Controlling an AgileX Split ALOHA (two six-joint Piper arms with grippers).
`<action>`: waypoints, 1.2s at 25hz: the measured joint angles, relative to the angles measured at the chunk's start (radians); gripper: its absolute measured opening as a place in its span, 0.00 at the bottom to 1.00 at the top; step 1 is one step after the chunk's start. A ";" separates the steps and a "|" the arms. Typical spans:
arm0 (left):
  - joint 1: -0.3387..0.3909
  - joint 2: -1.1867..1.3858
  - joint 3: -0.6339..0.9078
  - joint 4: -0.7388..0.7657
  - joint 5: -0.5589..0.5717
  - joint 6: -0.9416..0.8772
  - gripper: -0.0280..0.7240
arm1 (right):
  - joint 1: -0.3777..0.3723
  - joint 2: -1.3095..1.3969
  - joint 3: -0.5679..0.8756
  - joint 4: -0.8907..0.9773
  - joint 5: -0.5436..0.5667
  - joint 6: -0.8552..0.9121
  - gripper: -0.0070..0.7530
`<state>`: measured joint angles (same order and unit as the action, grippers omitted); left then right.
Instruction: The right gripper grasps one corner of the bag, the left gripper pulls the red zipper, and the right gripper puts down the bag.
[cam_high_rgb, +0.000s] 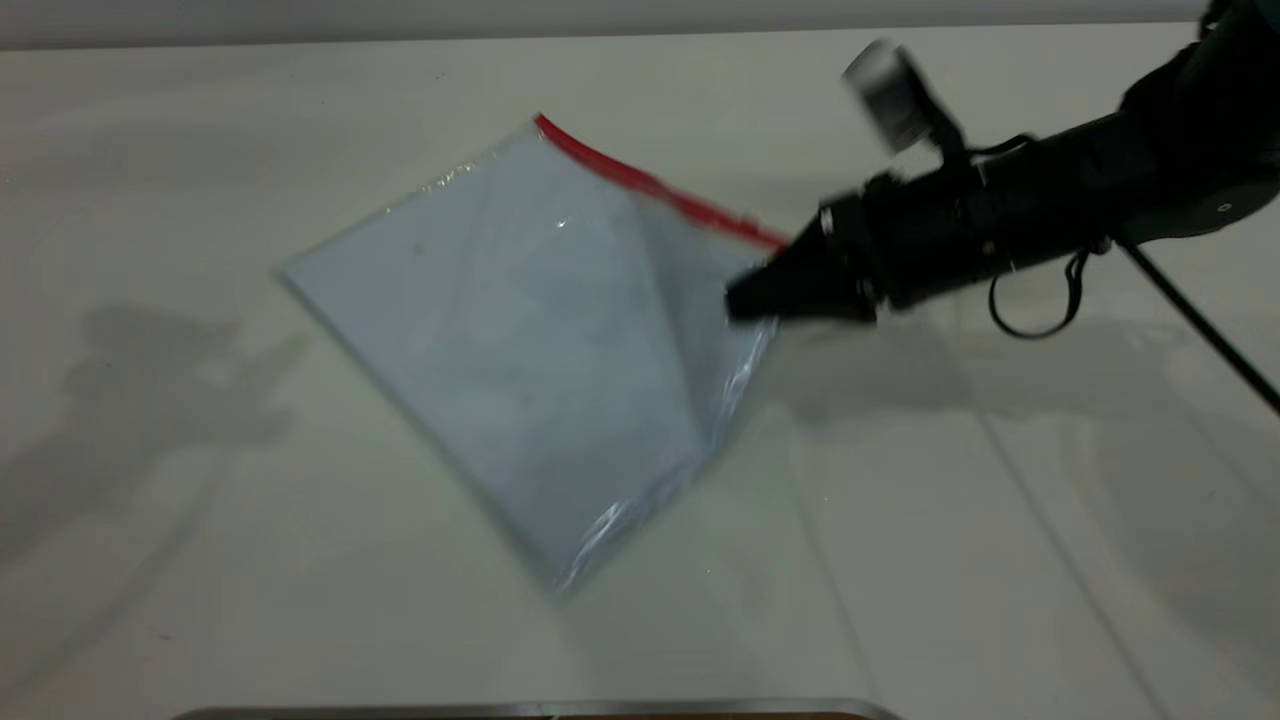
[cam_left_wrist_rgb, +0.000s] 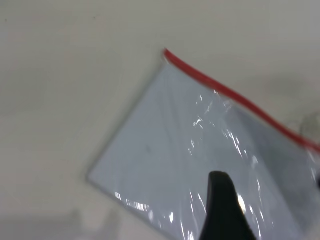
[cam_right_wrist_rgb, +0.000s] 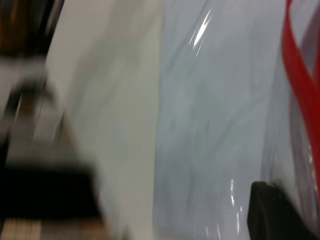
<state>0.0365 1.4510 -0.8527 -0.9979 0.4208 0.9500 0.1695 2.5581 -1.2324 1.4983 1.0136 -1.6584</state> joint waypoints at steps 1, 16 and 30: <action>0.000 0.002 0.000 0.000 0.000 0.000 0.74 | -0.003 -0.008 0.000 -0.095 0.003 0.042 0.05; -0.002 0.388 -0.261 -0.209 0.213 0.296 0.74 | 0.030 -0.178 -0.110 -0.124 -0.071 -0.031 0.05; -0.212 0.882 -0.749 -0.068 0.586 0.383 0.74 | 0.113 -0.211 -0.110 -0.107 -0.150 -0.081 0.05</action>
<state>-0.1750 2.3327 -1.6014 -1.0663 1.0068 1.3334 0.2824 2.3472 -1.3421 1.3917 0.8638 -1.7394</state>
